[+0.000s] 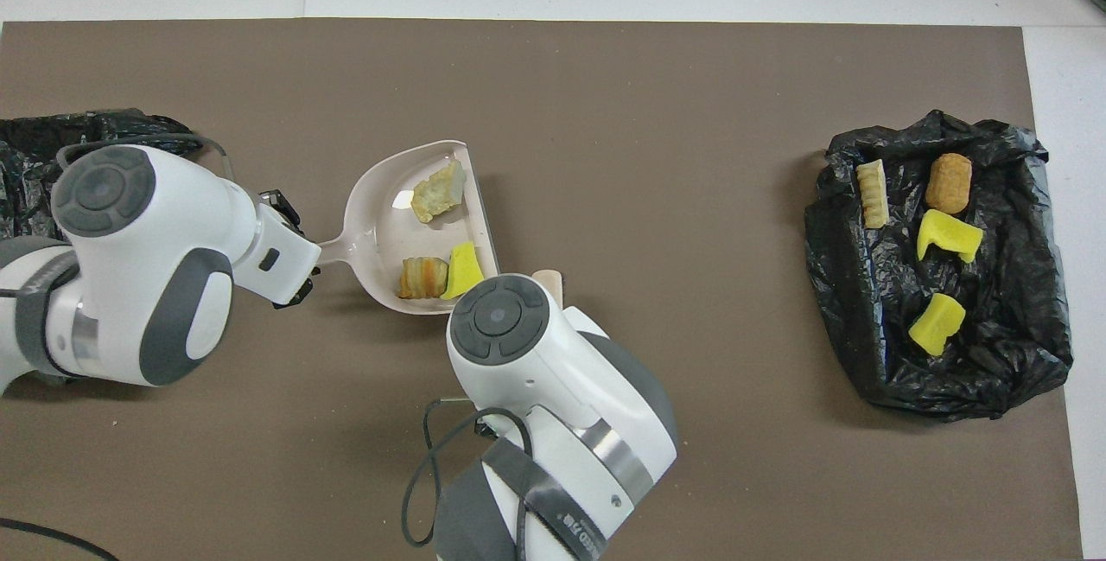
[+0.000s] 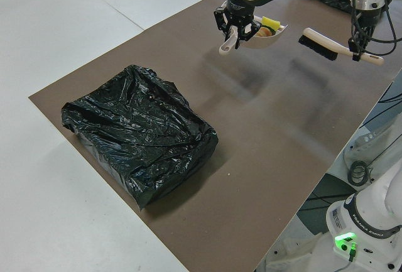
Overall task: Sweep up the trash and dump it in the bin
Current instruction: 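Carry the loaded dustpan with the left gripper and tip it over the bag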
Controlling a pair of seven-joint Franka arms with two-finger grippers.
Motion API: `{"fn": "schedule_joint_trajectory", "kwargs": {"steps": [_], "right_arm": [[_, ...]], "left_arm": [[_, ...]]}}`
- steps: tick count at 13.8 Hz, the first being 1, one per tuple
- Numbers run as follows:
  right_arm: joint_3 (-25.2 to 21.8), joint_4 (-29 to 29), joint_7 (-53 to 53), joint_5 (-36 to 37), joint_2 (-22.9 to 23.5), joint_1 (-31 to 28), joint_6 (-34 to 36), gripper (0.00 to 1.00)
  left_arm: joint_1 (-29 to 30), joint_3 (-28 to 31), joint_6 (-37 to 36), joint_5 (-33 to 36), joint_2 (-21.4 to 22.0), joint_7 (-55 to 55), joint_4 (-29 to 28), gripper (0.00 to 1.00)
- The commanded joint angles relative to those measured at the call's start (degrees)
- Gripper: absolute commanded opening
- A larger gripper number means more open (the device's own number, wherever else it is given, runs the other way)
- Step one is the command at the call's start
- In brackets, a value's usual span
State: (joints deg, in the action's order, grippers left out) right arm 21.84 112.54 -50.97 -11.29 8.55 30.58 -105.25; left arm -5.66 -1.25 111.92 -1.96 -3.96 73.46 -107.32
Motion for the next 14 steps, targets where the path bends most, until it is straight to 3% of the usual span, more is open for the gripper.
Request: {"fn": "schedule_joint_trajectory", "kwargs": {"steps": [1,5,11,14], "right_arm": [[-0.13,4.26,-0.89,-1.62,-2.57,2.63,-2.33,0.0],[-0.13,12.08,2.78,-4.87,-6.26,4.22,-7.95,0.0],[-0.22,16.66,4.03,-8.66,-7.93,4.22,-14.02,0.0],[-0.13,17.89,6.31,-9.01,-8.29,4.14,-14.72,0.0]], "left_arm": [[4.5,-0.25,-5.9,-1.29,-2.18,6.41,7.27,0.0],[13.46,-0.16,-10.05,-0.59,-5.52,15.2,14.41,0.0],[24.54,0.02,-9.53,5.03,-8.86,23.91,20.74,0.0],[29.29,0.19,-5.15,9.5,-10.71,30.85,23.9,0.0]]}}
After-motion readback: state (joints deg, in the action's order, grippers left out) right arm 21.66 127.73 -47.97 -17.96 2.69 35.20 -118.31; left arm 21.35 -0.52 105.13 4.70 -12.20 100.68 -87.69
